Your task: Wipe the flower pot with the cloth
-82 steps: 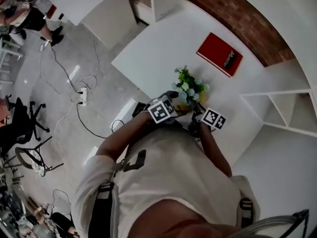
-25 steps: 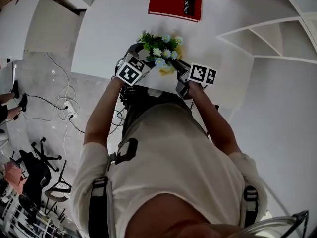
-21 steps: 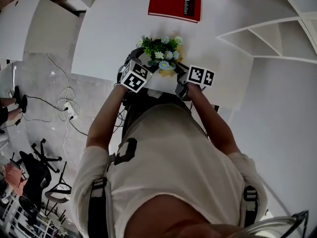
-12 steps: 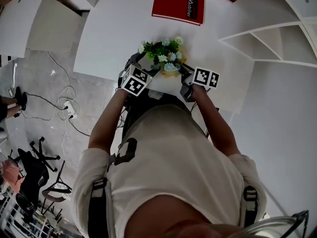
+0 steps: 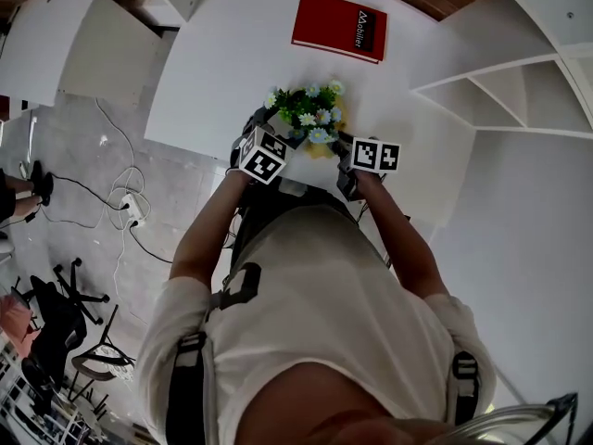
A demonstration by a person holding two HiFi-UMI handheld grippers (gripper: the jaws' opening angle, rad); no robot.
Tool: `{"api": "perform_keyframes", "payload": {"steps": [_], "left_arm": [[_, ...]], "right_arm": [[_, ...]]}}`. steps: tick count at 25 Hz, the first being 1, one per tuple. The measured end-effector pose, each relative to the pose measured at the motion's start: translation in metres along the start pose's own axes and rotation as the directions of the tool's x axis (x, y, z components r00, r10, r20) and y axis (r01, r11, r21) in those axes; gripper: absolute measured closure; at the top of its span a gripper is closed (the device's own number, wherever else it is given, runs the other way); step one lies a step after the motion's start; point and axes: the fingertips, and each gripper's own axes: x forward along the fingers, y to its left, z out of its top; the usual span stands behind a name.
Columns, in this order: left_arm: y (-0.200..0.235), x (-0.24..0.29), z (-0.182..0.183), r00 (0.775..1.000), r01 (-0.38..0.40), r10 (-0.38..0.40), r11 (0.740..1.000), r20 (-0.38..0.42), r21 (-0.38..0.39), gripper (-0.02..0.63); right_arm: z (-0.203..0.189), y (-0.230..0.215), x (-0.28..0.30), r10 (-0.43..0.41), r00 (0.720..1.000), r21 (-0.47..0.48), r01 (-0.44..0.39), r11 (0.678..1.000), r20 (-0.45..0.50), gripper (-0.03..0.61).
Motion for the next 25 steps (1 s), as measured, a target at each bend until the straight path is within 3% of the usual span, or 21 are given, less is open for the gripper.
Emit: {"api": "perform_keyframes", "payload": {"steps": [4, 11, 13, 16, 19, 21, 22, 24, 25], "left_arm": [[0.005, -0.005, -0.004, 1.000, -0.020, 0.020, 0.999, -0.005, -0.027, 0.255], [0.016, -0.040, -0.011, 0.997, -0.074, 0.078, 0.990, 0.024, -0.119, 0.255], [0.016, -0.051, -0.014, 0.996, -0.083, 0.087, 0.987, 0.025, -0.138, 0.255], [0.012, -0.066, -0.005, 0.995, -0.087, 0.095, 0.984, 0.044, -0.153, 0.255], [0.005, -0.070, -0.002, 0.994, -0.089, 0.097, 0.986, 0.049, -0.142, 0.255], [0.000, -0.068, -0.008, 0.994, -0.095, 0.101, 0.988, 0.039, -0.122, 0.255], [-0.001, -0.067, -0.011, 0.994, -0.103, 0.108, 0.988, 0.037, -0.116, 0.255], [0.002, -0.071, -0.010, 0.991, -0.120, 0.126, 0.985, 0.042, -0.123, 0.255], [0.005, -0.077, -0.006, 0.989, -0.131, 0.138, 0.982, 0.049, -0.133, 0.255]], "right_arm": [[0.008, -0.005, -0.008, 0.013, 1.000, 0.030, -0.014, 0.999, 0.027, 0.477], [0.042, -0.031, -0.058, -0.076, 0.993, -0.018, 0.078, 0.997, 0.094, 0.477], [0.054, -0.023, -0.077, -0.048, 0.993, -0.051, 0.054, 0.997, 0.112, 0.479], [0.074, 0.003, -0.098, 0.012, 0.992, -0.174, 0.010, 0.985, 0.124, 0.479], [0.078, 0.010, -0.100, -0.047, 0.995, -0.339, 0.076, 0.938, 0.093, 0.477], [0.062, -0.001, -0.083, -0.102, 0.994, -0.394, 0.107, 0.913, 0.033, 0.469], [0.051, -0.013, -0.072, -0.146, 0.989, -0.411, 0.130, 0.902, -0.009, 0.439], [0.033, -0.034, -0.058, -0.243, 0.968, -0.443, 0.189, 0.876, -0.066, 0.289], [0.030, -0.039, -0.058, -0.274, 0.960, -0.452, 0.220, 0.865, -0.056, 0.276]]}}
